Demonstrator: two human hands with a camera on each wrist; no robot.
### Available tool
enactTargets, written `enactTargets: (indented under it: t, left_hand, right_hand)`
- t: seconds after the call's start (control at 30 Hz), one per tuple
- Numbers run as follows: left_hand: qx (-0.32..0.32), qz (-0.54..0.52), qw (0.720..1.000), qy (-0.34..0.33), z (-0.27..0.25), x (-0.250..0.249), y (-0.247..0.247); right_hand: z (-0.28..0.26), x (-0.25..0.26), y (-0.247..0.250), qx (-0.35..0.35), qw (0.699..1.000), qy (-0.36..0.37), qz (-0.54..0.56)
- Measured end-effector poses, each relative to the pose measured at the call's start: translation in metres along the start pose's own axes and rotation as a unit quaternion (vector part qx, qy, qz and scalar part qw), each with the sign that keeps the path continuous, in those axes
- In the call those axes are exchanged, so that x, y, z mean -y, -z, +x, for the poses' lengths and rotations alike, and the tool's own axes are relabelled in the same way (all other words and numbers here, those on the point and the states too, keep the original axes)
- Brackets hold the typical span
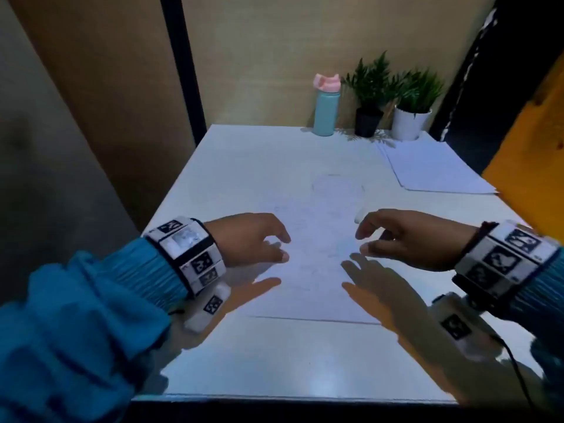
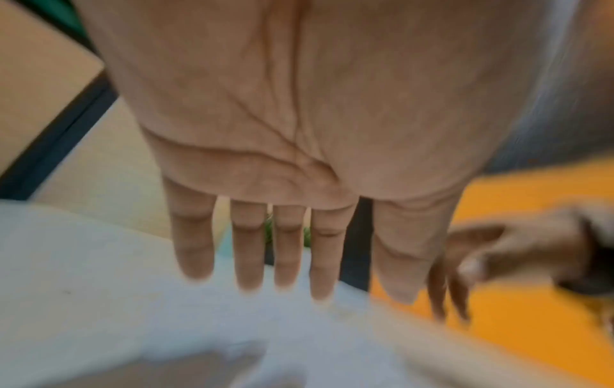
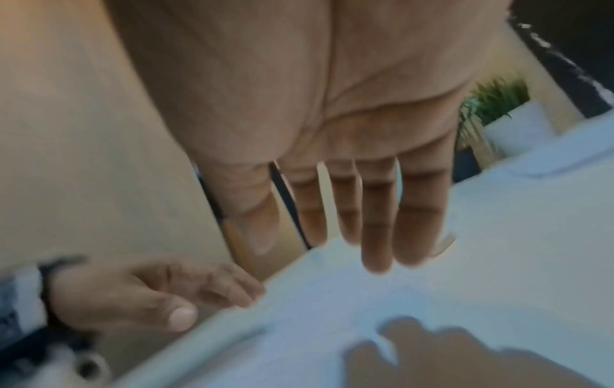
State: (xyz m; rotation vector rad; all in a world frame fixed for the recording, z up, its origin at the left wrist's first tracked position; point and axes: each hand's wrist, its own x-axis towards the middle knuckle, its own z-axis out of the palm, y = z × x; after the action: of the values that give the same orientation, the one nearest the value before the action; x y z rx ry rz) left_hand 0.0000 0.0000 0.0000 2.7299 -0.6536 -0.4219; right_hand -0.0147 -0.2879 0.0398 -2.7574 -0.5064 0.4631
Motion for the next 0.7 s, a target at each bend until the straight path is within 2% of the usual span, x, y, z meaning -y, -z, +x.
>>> enactTargets:
  t: [0.1, 0.2, 0.3, 0.37, 0.43, 0.57, 0.7]
  left_hand:
    - [0.063, 0.101, 0.992, 0.033, 0.033, 0.008, -0.002]
    - [0.098, 0.148, 0.982, 0.065, 0.044, 0.008, -0.003]
    - [0.127, 0.185, 0.973, 0.049, 0.044, 0.006, -0.003]
    - [0.129, 0.2, 0.971, 0.034, 0.04, 0.005, -0.008]
    - [0.118, 0.214, 0.969, 0.028, 0.035, 0.005, -0.015]
    - [0.09, 0.229, 0.969, 0.016, 0.023, -0.002, -0.03]
    - [0.074, 0.253, 0.964, 0.01, 0.01, -0.019, -0.036]
  right_hand:
    - [0.054, -0.025, -0.009, -0.032, 0.996, -0.011, -0.087]
    - [0.097, -0.042, -0.018, -0.059, 0.992, -0.08, -0.076]
    - [0.12, -0.054, -0.016, -0.075, 0.985, -0.128, -0.092]
    - [0.128, -0.058, -0.01, -0.043, 0.98, -0.151, -0.121]
    - [0.132, -0.061, -0.005, -0.023, 0.981, -0.149, -0.119]
    - [0.129, -0.067, -0.001, -0.027, 0.99, -0.122, -0.069]
    - [0.112, -0.057, 0.001, -0.061, 0.995, -0.069, -0.048]
